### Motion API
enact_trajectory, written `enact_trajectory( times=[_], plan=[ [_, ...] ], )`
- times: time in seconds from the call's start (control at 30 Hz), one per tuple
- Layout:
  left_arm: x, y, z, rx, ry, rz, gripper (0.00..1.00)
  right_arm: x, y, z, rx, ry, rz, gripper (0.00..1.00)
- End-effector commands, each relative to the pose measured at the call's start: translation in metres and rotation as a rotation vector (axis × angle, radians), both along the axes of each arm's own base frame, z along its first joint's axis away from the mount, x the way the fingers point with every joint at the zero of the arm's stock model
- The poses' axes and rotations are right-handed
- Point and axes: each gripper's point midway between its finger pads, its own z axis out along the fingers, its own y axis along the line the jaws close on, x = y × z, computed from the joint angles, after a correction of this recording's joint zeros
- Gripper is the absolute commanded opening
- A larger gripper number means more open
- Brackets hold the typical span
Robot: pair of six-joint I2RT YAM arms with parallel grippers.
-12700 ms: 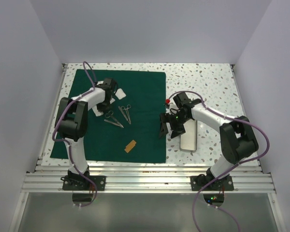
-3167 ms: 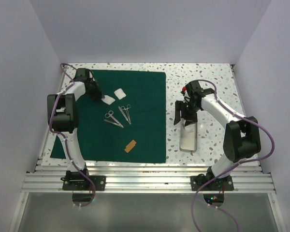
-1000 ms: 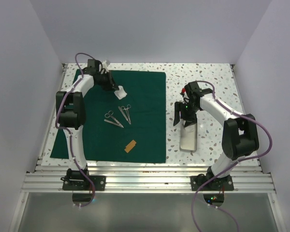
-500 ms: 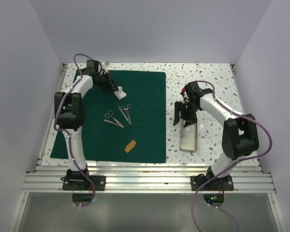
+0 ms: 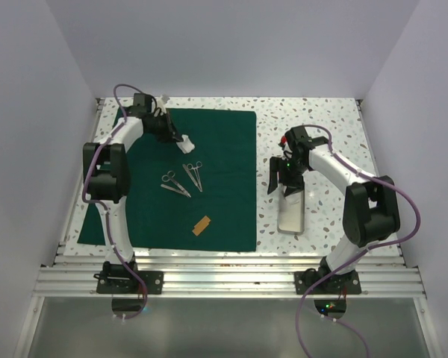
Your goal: Prepare the surgical pack
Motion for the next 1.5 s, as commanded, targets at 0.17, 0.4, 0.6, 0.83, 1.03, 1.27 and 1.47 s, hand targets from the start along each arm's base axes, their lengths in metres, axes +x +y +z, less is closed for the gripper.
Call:
enact_trajectory(
  times=[0.17, 0.4, 0.6, 0.83, 1.03, 1.27, 1.47],
  plan=[
    [0.008, 0.009, 0.013, 0.017, -0.056, -0.007, 0.00, 0.000, 0.005, 0.006, 0.037, -0.009, -0.013, 0.65],
    [0.020, 0.012, 0.004, 0.019, -0.045, -0.006, 0.00, -0.001, 0.004, 0.004, 0.031, 0.001, -0.016, 0.65],
    [0.023, 0.013, -0.007, 0.021, -0.020, -0.013, 0.00, 0.000, 0.004, 0.002, 0.029, 0.006, -0.017, 0.65],
    [0.017, 0.016, -0.020, 0.035, 0.009, -0.010, 0.00, 0.002, 0.006, 0.001, 0.031, 0.011, -0.019, 0.65],
    [0.021, 0.021, -0.030, 0.065, 0.011, -0.003, 0.00, 0.002, 0.007, 0.000, 0.039, 0.015, -0.022, 0.65],
    [0.030, 0.026, -0.040, 0.085, -0.002, 0.003, 0.00, -0.001, 0.005, -0.002, 0.033, 0.030, -0.024, 0.65],
    [0.035, 0.025, -0.039, 0.081, -0.017, 0.004, 0.00, -0.002, 0.005, -0.003, 0.032, 0.035, -0.019, 0.65]
  ],
)
